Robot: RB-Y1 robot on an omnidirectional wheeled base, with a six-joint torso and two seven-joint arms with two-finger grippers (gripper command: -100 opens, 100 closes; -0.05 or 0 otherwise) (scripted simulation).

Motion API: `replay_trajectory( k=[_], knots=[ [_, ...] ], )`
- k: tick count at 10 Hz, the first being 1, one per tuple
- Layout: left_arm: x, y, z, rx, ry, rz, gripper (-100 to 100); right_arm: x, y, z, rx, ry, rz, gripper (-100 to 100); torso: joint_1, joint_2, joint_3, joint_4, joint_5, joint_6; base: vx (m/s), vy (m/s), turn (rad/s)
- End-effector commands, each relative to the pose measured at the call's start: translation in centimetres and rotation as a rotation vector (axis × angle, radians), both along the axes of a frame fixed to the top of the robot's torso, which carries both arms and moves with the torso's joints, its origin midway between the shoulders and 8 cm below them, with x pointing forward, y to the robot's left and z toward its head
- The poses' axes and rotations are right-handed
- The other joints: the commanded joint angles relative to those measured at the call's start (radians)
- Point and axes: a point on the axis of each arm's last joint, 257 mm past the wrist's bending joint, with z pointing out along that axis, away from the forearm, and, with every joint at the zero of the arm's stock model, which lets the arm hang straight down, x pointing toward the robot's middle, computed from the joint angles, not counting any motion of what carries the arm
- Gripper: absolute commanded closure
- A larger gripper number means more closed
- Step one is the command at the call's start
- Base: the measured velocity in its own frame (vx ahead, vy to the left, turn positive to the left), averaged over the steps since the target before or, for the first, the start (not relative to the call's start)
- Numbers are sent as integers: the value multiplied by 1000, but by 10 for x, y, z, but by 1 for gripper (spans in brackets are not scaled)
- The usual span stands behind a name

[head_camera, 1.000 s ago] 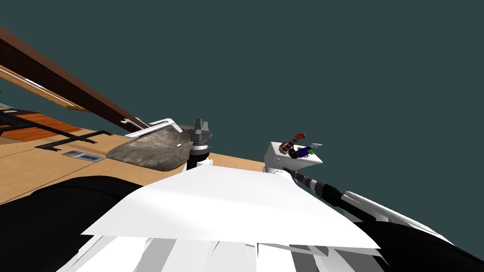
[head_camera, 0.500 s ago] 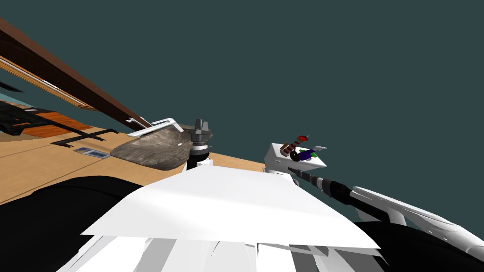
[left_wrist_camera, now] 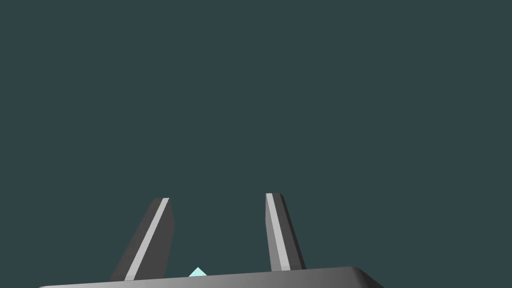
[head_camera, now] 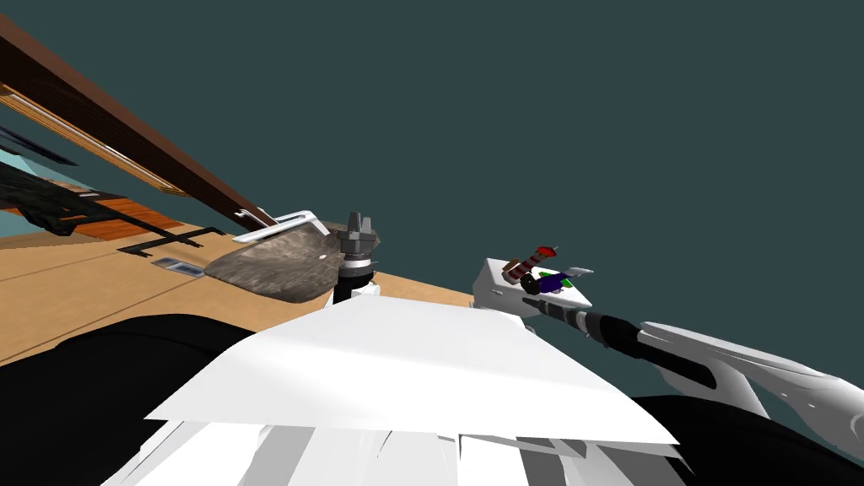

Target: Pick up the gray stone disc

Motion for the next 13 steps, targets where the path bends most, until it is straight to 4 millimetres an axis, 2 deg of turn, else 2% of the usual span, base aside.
replay_trajectory(
  k=[1,2,4,7,8,9,10,13],
  knots=[
    [0,0,0,0,0,0,0,6,-17,9,-51,15,11,-100,0,0,0,0,0,0,35,-28,85],
    [0,0,0,0,0,0,0,7,-18,10,-57,17,16,-100,-1,0,0,0,0,0,26,-24,38],
    [0,0,0,0,0,0,0,15,-34,21,-115,34,35,-100,0,0,0,0,0,0,31,-20,54],
    [0,0,0,0,0,0,0,23,-48,32,-170,50,55,-100,0,0,0,0,0,0,25,-18,56],
    [0,0,0,0,0,0,0,21,-44,29,-158,47,51,-100,1,1,0,0,0,0,8,-5,12],
    [0,0,0,0,0,0,0,21,-45,30,-160,47,52,0,1,2,1,0,0,1,0,0,0],
    [0,0,0,0,0,0,0,21,-44,28,-159,48,29,-100,1,2,1,1,0,1,-26,-23,166],
    [0,0,0,0,0,0,0,21,-42,22,-158,51,-38,-100,-4,7,4,1,-2,-2,-109,-73,233]
  ],
)
